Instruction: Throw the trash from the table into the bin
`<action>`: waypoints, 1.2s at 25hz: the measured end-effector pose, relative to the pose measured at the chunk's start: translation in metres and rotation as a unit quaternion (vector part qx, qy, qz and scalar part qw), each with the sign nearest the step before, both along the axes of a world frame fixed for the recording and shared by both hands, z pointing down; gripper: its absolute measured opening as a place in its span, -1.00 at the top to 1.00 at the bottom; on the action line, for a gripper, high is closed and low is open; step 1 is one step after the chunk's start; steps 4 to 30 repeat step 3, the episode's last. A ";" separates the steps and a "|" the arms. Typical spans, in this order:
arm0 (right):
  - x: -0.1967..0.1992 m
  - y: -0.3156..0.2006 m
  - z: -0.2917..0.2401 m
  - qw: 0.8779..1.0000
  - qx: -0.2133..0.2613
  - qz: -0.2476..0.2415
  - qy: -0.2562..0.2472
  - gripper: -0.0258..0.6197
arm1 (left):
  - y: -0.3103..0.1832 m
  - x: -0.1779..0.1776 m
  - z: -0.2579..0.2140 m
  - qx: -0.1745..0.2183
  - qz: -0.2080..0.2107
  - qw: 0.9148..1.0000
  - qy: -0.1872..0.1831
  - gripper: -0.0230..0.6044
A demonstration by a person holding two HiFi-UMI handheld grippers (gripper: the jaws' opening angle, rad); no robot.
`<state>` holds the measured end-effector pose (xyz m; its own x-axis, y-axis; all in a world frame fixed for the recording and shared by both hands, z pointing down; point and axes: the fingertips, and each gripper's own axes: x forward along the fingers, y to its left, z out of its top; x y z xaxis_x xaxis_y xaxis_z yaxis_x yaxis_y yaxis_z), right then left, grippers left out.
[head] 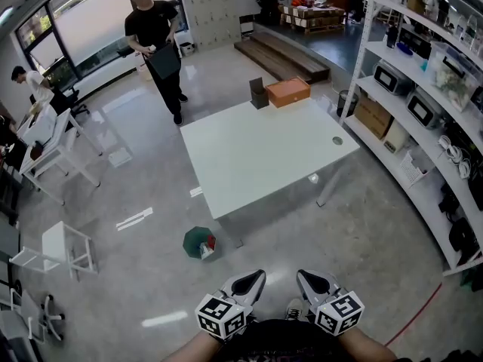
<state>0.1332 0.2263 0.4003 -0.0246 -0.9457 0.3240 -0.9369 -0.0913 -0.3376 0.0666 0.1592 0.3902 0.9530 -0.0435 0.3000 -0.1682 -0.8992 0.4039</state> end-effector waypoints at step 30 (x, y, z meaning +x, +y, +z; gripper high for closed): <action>0.000 0.000 0.000 1.000 0.000 -0.001 0.000 0.92 | -0.003 -0.002 0.000 0.000 -0.004 1.000 -0.001 0.90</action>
